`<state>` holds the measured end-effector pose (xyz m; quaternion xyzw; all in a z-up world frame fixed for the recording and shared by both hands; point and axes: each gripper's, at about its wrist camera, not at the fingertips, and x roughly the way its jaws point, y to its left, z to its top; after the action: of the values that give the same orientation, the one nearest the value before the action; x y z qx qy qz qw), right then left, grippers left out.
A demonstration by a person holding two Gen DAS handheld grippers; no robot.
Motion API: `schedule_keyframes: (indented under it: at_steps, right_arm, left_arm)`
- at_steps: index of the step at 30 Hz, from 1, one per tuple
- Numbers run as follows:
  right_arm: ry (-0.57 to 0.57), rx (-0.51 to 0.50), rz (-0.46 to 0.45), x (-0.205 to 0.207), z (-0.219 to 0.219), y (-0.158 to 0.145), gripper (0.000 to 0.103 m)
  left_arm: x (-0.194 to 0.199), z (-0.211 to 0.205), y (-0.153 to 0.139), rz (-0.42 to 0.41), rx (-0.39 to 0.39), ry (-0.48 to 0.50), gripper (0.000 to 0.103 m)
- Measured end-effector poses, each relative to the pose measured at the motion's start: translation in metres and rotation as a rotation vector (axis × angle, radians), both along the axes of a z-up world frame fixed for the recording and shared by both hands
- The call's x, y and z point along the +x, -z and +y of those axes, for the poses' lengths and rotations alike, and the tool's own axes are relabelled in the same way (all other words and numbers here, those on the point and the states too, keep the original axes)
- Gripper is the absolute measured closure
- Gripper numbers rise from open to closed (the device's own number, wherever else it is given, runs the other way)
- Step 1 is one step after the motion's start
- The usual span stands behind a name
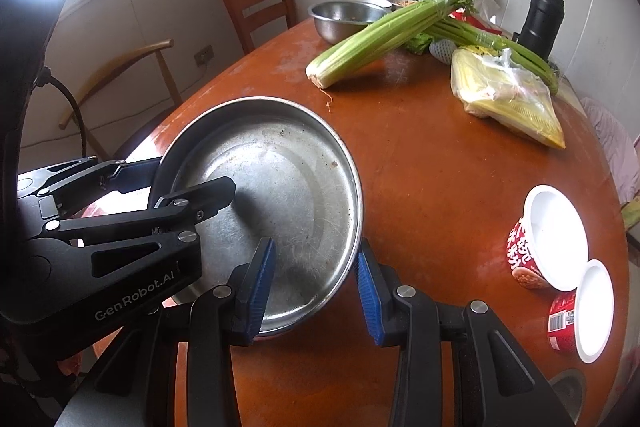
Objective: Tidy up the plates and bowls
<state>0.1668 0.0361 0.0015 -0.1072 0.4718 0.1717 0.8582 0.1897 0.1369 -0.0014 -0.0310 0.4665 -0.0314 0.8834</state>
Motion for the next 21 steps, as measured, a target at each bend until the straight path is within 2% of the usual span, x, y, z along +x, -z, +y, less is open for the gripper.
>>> schedule_keyframes:
  at_steps: [21]
  right_arm:
    - [0.007,-0.029,0.041,0.015,0.006,0.029,0.061]
  left_arm:
    - [0.013,0.002,0.022,0.047,0.005,0.006,0.056]
